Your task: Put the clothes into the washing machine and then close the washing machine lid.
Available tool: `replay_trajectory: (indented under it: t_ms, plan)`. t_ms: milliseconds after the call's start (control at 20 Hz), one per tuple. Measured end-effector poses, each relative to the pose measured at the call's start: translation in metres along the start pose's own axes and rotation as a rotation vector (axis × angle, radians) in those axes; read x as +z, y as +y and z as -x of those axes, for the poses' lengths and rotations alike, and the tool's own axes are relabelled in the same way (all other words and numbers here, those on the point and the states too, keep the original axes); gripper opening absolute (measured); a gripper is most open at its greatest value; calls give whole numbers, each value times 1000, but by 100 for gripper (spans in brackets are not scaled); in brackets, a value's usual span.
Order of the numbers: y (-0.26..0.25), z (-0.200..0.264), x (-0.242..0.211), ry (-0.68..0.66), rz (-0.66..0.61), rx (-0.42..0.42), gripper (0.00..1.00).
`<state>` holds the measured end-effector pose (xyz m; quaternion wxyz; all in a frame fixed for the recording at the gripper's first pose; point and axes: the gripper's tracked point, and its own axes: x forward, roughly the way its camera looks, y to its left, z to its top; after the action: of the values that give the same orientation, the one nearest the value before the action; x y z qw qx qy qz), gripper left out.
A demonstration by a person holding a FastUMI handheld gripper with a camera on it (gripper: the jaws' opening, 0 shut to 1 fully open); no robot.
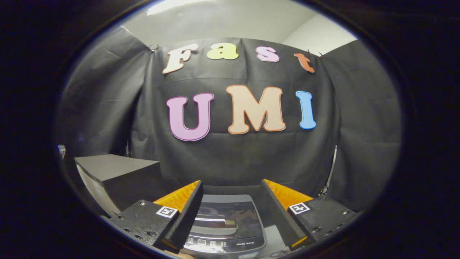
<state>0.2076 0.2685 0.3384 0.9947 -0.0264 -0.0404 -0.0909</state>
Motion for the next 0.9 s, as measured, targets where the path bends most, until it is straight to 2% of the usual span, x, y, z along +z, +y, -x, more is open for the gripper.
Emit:
replay_trajectory:
  t_ms: [300,500,650,900]
  plan:
    - [3,37,-25,-58,104,53,97]
    - [-1,66,-47,-122,127,63,96]
    - [-9,83,-70,-105,115,56,96]
    - [-22,127,-121,-54,26,54,96]
